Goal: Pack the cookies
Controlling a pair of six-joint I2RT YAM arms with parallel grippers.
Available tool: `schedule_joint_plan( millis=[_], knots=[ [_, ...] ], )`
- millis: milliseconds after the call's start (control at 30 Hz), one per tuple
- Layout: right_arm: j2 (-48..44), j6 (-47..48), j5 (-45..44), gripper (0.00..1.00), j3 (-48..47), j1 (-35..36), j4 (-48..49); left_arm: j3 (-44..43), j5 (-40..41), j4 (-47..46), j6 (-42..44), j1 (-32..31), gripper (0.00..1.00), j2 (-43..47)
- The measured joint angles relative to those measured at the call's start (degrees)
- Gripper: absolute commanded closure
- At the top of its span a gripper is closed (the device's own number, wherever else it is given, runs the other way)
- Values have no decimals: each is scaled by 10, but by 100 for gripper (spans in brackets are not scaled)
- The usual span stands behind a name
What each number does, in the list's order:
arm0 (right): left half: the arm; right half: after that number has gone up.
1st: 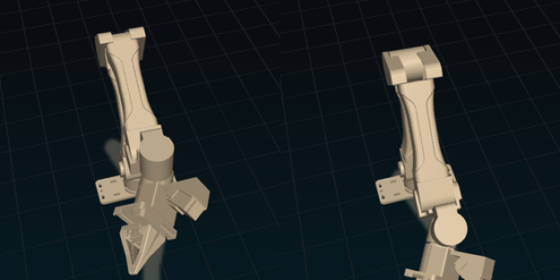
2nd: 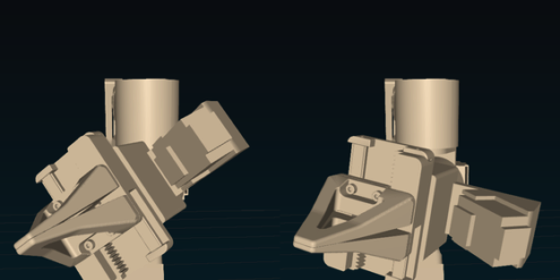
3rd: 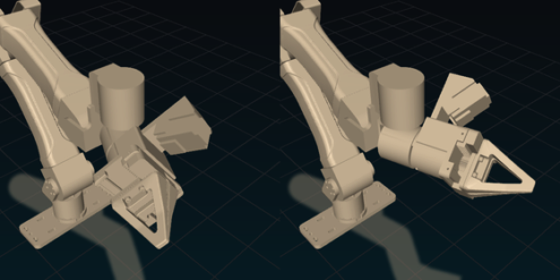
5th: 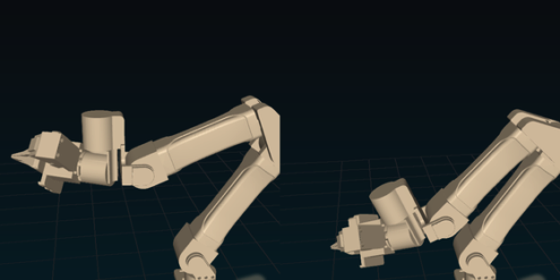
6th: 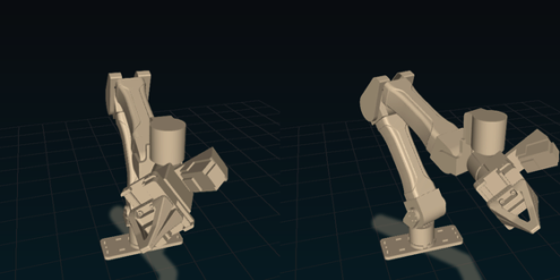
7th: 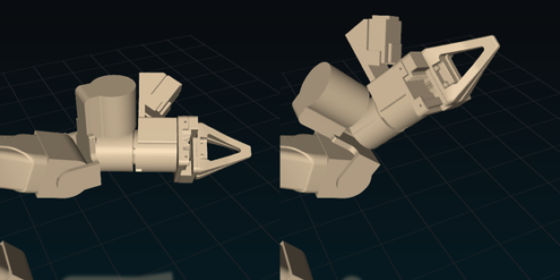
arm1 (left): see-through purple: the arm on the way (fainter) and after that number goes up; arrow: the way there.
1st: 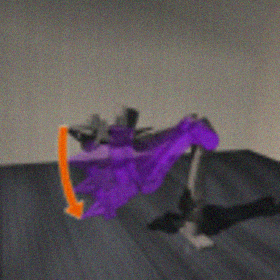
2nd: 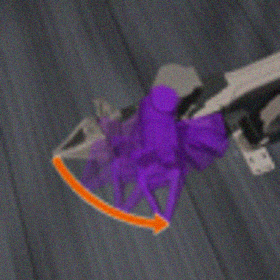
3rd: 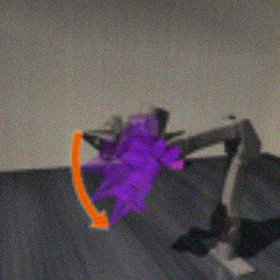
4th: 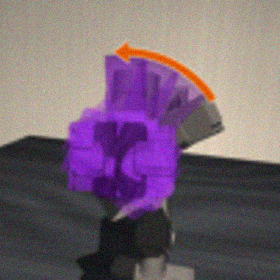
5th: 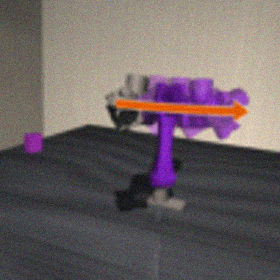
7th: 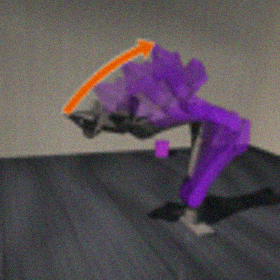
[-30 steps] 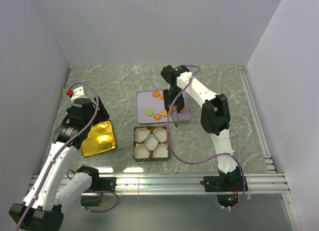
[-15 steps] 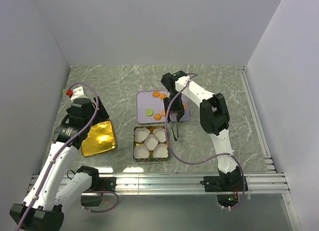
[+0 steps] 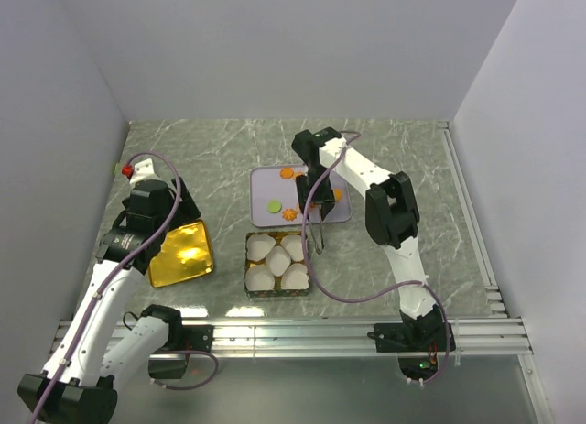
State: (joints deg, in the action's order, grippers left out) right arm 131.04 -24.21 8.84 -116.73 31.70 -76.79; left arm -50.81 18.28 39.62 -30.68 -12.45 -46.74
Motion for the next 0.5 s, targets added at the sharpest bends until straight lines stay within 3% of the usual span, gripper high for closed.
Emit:
schedule_joint_plan(
  millis=[500],
  knots=[
    [12,-30,-95,38,-37,-23,30,0,-7,-4,0,0,10,-11]
  ],
)
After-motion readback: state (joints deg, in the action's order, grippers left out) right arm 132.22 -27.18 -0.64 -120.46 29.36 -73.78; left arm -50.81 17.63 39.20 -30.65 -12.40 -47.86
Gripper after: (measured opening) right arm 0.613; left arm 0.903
